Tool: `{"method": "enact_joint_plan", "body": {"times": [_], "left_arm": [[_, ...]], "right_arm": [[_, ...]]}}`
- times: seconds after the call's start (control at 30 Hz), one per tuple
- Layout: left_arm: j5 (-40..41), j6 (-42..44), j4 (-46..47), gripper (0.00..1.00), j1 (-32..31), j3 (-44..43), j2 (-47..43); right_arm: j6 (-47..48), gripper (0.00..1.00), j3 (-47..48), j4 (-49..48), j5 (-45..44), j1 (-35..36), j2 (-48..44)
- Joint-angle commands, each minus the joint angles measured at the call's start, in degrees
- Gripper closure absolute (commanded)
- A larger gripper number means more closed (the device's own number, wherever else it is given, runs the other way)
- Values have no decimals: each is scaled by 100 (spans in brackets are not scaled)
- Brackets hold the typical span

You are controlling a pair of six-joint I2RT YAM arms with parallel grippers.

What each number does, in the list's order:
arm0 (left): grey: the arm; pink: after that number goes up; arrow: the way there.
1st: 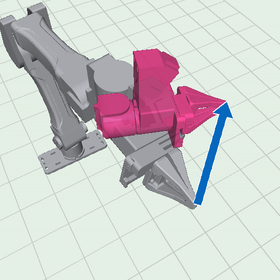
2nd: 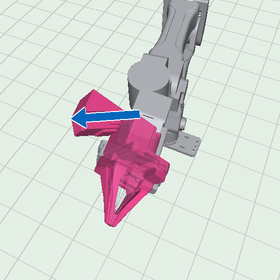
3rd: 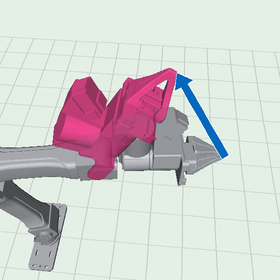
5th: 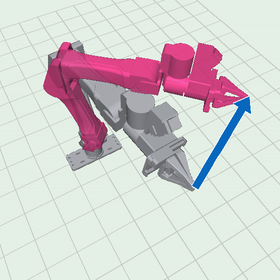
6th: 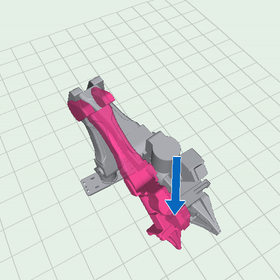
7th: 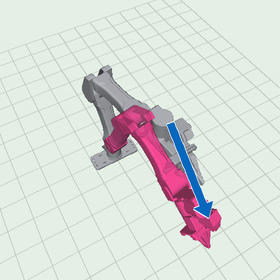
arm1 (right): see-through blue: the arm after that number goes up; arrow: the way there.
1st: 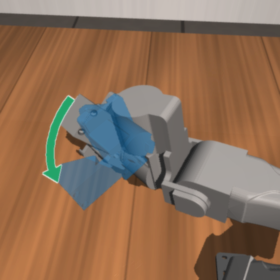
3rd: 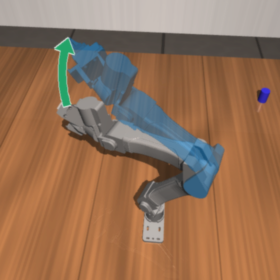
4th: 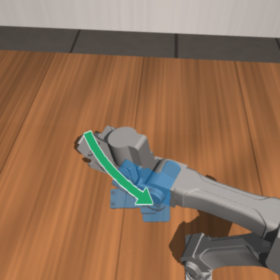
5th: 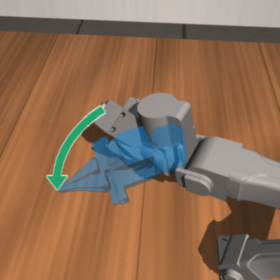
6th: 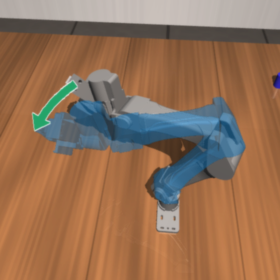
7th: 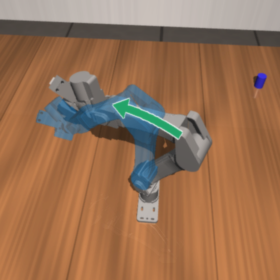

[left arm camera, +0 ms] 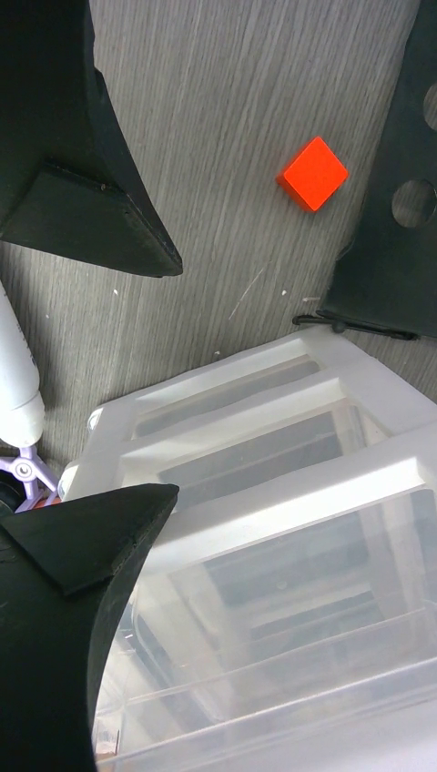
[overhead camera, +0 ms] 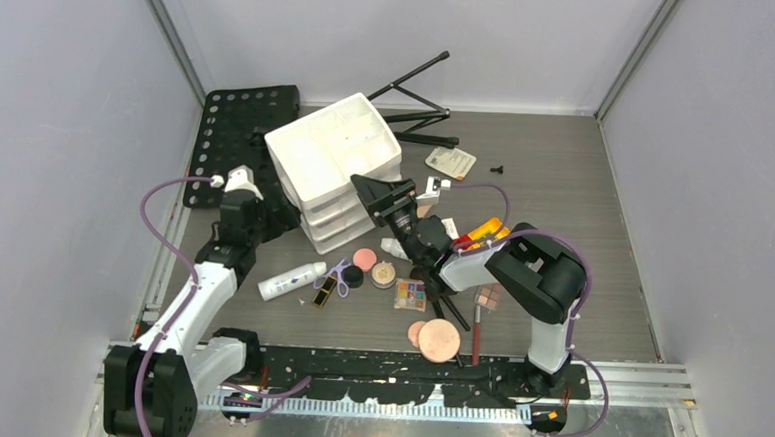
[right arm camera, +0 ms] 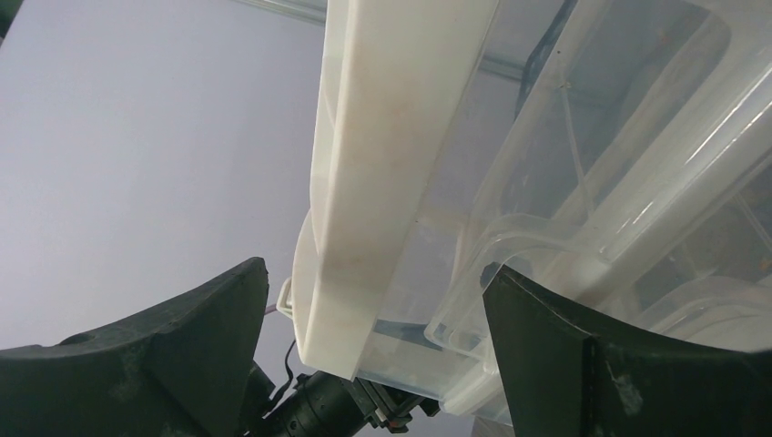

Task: Organize the makeup
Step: Open the drawer in the storage box.

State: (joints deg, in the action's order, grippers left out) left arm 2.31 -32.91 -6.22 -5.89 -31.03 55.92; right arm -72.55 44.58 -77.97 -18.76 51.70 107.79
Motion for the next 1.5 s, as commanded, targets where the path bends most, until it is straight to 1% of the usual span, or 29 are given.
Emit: {"method": "enact_joint_plan", "body": {"times": [0.0, 0.07, 0.27, 0.37, 0.77, 1.3, 1.47], "left_arm": [[-35, 24, 340, 14, -26, -32, 15], [-30, 24, 335, 14, -26, -35, 15], [-7, 25, 341, 14, -26, -32, 31], [-8, 28, 336, 14, -26, -32, 41], [15, 29, 339, 13, -31, -33, 68], [66, 25, 336, 13, -27, -22, 85], [73, 28, 348, 14, -27, -33, 111]], "right_arm": [[19, 9, 24, -454, -107, 26, -256], [45, 9, -45, -452, -133, 27, -353], [63, 15, -125, -453, -150, 28, -490], [64, 16, -194, -453, -145, 37, -540], [151, 12, -669, -455, -251, 28, -931], [154, 12, -1371, -453, -319, 37, -1499], [243, 8, -1514, -455, -295, 39, -1622]]}}
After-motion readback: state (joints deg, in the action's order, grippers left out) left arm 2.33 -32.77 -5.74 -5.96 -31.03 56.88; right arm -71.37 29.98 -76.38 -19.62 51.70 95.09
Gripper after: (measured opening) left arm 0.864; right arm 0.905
